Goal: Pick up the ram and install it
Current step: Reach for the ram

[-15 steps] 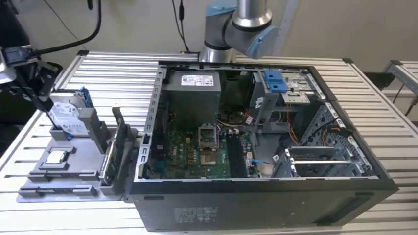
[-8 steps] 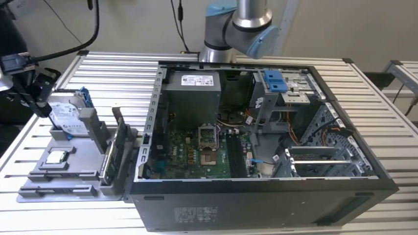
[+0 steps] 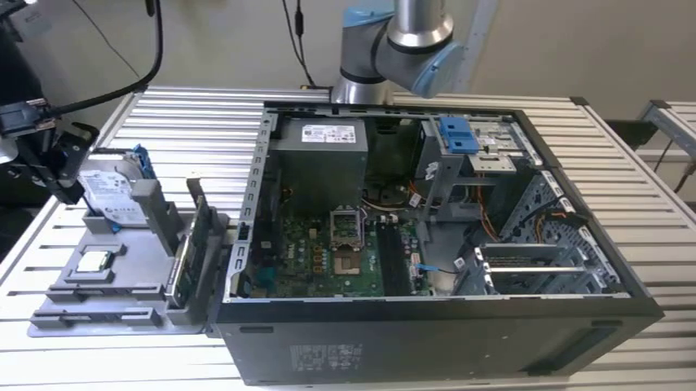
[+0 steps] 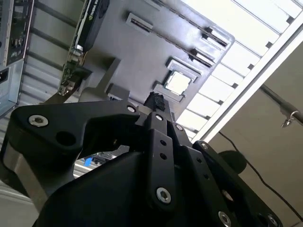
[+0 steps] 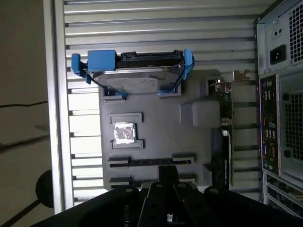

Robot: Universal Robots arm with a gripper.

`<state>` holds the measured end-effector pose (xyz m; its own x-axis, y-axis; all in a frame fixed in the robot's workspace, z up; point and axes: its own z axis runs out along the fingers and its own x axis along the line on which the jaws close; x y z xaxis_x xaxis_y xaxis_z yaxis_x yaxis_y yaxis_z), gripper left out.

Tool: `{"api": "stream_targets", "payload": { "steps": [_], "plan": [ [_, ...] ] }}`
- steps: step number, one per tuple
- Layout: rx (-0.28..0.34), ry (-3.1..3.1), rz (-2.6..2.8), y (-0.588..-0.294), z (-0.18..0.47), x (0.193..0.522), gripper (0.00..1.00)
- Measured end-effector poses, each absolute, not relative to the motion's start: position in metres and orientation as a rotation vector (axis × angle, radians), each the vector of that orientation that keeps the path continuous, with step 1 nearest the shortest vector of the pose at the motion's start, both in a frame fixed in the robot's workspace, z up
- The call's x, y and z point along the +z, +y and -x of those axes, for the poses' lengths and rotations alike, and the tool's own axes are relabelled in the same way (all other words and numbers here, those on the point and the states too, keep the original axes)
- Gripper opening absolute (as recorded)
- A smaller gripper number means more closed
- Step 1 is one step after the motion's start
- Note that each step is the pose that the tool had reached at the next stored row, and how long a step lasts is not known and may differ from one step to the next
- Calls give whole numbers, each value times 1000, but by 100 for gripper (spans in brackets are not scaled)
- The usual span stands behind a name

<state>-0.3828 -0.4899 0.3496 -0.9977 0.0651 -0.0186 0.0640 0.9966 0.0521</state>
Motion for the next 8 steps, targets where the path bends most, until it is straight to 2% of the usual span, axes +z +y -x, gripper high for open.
{"api": "stream_targets", "payload": {
  "steps": [8],
  "plan": [
    [80,3119,-99,-499,383,346,11]
  ]
}}
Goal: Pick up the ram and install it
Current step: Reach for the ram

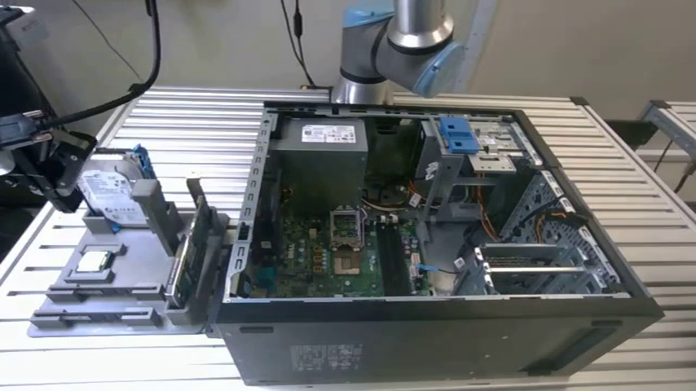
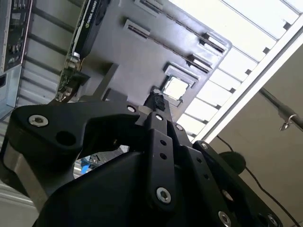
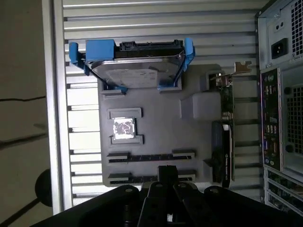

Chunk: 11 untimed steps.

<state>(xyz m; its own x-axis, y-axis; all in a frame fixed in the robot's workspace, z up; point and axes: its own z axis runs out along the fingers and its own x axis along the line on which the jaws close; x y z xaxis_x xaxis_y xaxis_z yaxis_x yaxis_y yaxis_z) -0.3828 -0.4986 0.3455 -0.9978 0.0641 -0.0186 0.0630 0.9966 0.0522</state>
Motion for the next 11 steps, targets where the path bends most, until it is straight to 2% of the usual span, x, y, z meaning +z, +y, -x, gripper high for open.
{"api": "stream_targets", "payload": {
  "steps": [11],
  "plan": [
    [80,3119,-97,-520,383,341,11]
  ]
}}
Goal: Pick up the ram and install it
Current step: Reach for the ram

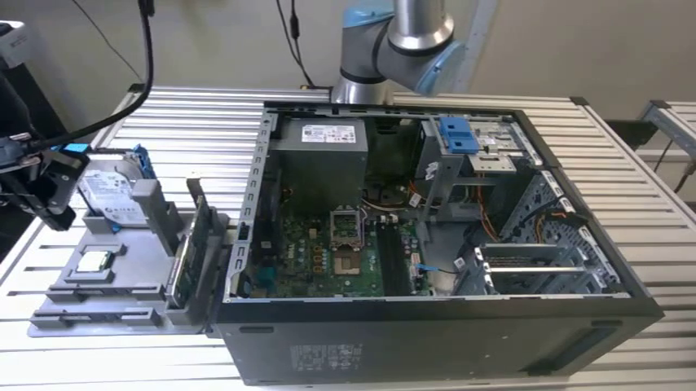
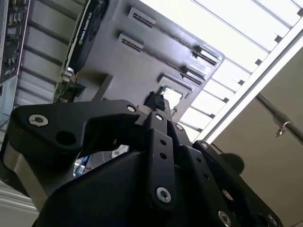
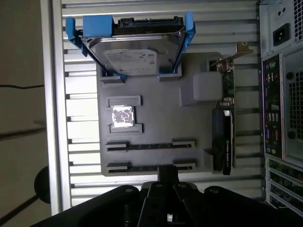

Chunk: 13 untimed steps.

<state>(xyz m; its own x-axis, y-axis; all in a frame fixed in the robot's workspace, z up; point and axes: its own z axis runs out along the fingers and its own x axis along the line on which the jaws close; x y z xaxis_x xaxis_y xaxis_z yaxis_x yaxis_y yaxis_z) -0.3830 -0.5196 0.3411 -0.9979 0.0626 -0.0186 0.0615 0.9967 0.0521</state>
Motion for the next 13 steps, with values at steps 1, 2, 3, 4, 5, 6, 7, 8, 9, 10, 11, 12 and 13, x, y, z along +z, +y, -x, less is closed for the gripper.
{"api": "stream_targets", "payload": {
  "steps": [1,2,3,4,5,6,7,8,9,10,11,12,13],
  "plan": [
    [81,3119,-97,-522,383,341,11],
    [80,3119,-97,-523,383,341,11],
    [80,3119,-97,-525,383,341,11],
    [81,3119,-97,-527,383,341,11],
    [80,3119,-97,-529,384,341,11],
    [80,3119,-97,-531,384,340,11],
    [81,3119,-97,-532,384,340,11],
    [80,3119,-97,-534,384,340,11],
    [80,3119,-97,-535,385,340,11],
    [81,3119,-97,-537,385,340,11],
    [81,3119,-97,-538,385,340,11],
    [80,3119,-97,-539,385,340,11],
    [80,3119,-97,-540,385,340,11]
  ]
}}
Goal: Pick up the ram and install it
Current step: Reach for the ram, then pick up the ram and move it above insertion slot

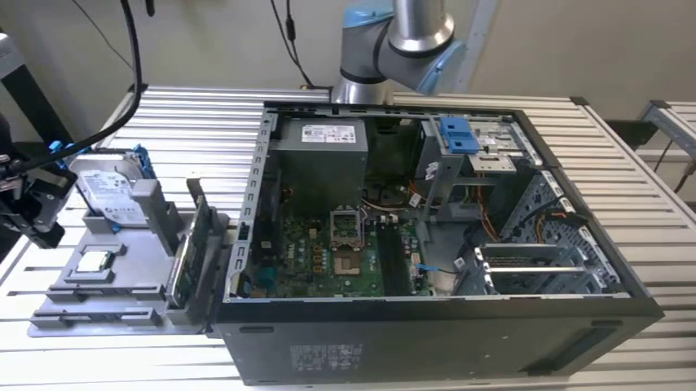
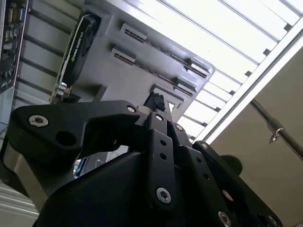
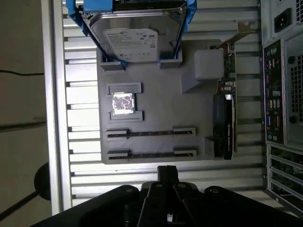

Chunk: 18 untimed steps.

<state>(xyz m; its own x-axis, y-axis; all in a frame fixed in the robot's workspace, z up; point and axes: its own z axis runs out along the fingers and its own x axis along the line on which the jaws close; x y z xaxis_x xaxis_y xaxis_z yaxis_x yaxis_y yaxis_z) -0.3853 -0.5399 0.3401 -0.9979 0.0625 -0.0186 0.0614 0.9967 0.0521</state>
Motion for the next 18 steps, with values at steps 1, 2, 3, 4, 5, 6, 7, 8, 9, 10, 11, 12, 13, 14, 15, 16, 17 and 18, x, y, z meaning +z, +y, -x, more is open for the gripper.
{"api": "stream_targets", "payload": {
  "steps": [1,2,3,4,5,6,7,8,9,10,11,12,13,14,15,16,17,18],
  "plan": [
    [80,3119,-97,-540,385,340,11],
    [80,3119,-97,-540,386,340,11],
    [80,3119,-97,-541,386,340,11],
    [80,3119,-97,-541,386,340,11],
    [82,3119,-97,-541,386,340,11],
    [83,3119,-97,-541,386,340,11],
    [83,3119,-97,-541,386,340,11],
    [83,3119,-97,-541,386,340,11],
    [83,3119,-97,-541,386,340,11],
    [83,3119,-97,-541,386,340,11],
    [84,3119,-97,-541,386,340,11],
    [84,3119,-97,-541,386,340,11],
    [84,3119,-97,-541,386,340,11],
    [84,3119,-97,-541,386,340,11],
    [84,3119,-97,-541,386,340,11],
    [84,3119,-97,-541,386,340,11],
    [84,3119,-96,-541,386,340,11],
    [84,3119,-91,-541,386,340,11]
  ]
}}
